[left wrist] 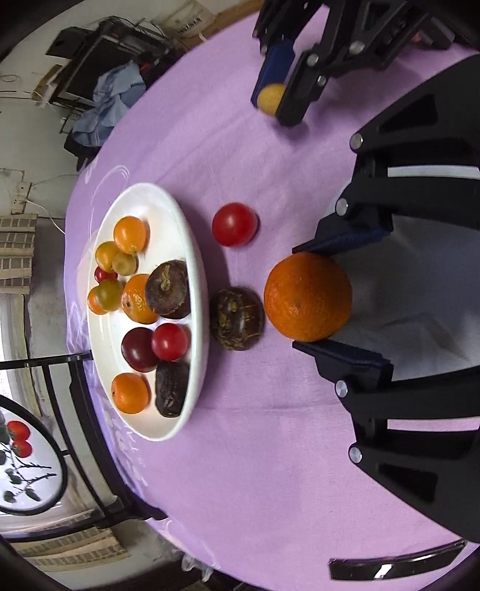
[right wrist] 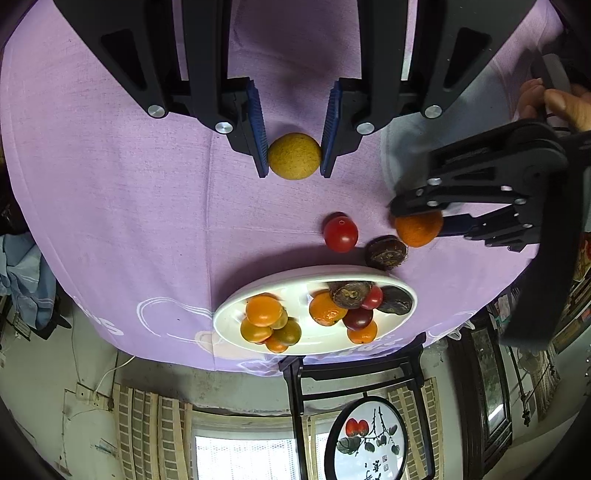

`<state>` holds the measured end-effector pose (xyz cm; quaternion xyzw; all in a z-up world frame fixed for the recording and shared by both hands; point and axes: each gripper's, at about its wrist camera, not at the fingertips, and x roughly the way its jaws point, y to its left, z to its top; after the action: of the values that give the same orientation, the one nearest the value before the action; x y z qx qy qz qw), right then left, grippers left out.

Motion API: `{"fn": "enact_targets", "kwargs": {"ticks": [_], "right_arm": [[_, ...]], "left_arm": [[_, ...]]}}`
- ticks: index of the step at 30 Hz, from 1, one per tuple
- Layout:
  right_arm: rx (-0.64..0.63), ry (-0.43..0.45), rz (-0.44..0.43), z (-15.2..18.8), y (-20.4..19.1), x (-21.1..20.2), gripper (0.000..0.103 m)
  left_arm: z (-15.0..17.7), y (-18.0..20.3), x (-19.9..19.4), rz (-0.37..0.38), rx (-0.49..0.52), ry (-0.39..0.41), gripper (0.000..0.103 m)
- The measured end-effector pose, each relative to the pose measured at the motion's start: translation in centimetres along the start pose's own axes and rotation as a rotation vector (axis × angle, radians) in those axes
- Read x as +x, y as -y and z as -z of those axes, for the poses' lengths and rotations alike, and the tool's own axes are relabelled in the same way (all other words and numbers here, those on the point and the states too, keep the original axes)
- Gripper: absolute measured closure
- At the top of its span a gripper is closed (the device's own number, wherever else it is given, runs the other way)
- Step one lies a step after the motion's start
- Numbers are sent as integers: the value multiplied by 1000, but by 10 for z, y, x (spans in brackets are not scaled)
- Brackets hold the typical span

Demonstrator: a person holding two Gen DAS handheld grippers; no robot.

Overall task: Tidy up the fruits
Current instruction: 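Carry both fruits onto the white plate and open both tools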

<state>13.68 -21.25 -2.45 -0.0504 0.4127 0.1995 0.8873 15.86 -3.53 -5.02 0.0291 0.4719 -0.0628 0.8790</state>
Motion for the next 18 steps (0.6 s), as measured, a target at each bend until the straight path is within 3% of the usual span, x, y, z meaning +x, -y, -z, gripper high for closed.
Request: {"fn": "enact_targets", "kwargs": {"ticks": [12, 18], "right_arm": [[-21, 1, -19, 2, -10, 1, 74], [-40, 62, -60, -18, -19, -16, 74]], "left_arm": [[16, -32, -53, 45, -58, 65, 60], [-1, -42, -57, 60, -59, 72, 60]]}}
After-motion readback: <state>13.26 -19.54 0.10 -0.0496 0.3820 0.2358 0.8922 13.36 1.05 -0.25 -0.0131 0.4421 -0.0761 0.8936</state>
